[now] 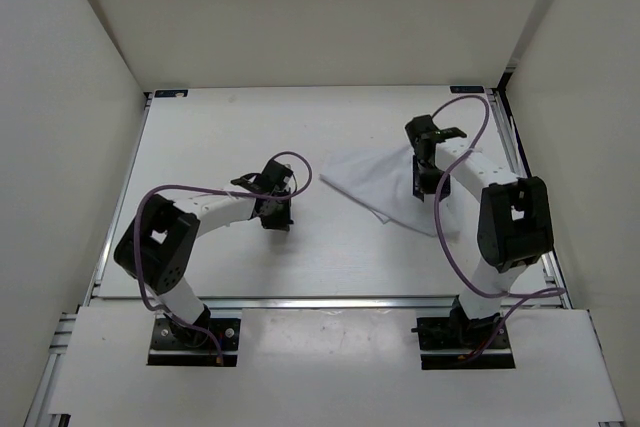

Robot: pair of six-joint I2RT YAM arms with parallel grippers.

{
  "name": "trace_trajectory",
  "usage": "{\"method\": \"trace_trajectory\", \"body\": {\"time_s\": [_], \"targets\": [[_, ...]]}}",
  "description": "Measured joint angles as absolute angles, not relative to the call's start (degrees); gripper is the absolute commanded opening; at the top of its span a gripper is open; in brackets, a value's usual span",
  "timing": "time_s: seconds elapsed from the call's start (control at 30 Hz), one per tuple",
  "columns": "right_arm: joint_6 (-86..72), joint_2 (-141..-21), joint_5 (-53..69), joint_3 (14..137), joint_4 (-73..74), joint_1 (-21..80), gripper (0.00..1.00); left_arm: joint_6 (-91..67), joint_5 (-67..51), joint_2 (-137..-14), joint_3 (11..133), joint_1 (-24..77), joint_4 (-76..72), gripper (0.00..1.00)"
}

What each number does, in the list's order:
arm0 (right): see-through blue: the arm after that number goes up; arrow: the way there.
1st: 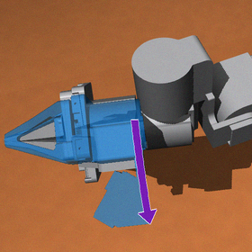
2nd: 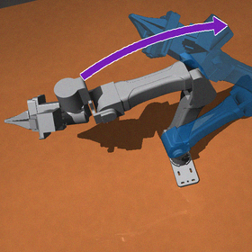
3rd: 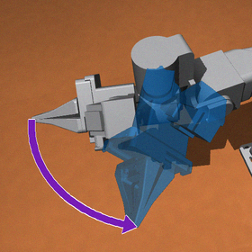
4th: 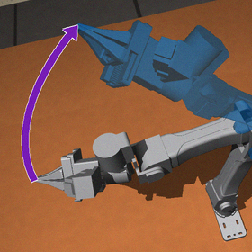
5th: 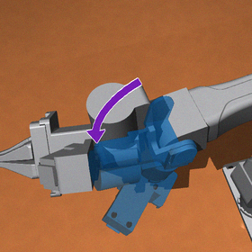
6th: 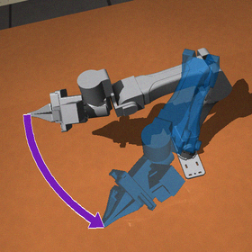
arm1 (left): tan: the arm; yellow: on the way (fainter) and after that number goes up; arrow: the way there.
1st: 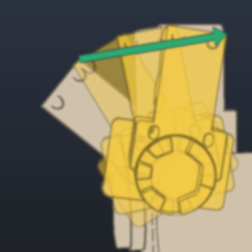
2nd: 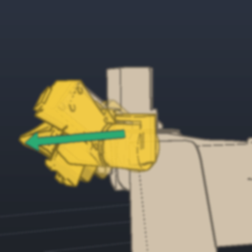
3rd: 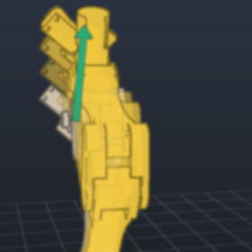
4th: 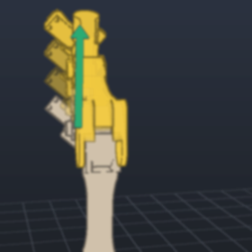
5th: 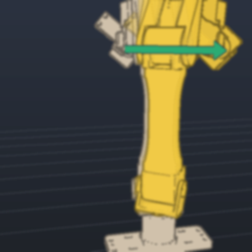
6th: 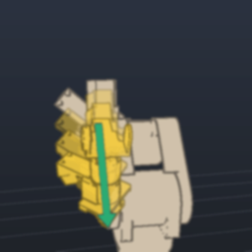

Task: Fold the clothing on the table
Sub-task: Flatten the skirt out

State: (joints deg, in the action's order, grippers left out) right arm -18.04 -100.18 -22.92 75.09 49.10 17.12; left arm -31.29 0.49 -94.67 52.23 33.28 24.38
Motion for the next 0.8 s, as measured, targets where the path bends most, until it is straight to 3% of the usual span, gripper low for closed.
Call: {"method": "trace_trajectory", "body": {"time_s": [0.27,0.8], "targets": [[-19.8,-100.2,-18.2,66.5,44.2,8.8,0.48,-31.3,0.0,-93.8,51.1,32.7,24.4,0.00],[-16.8,-99.3,-12.9,62.4,35.4,3.5,0.50,-31.4,-0.8,-93.3,50.6,32.4,24.2,0.00]]}}
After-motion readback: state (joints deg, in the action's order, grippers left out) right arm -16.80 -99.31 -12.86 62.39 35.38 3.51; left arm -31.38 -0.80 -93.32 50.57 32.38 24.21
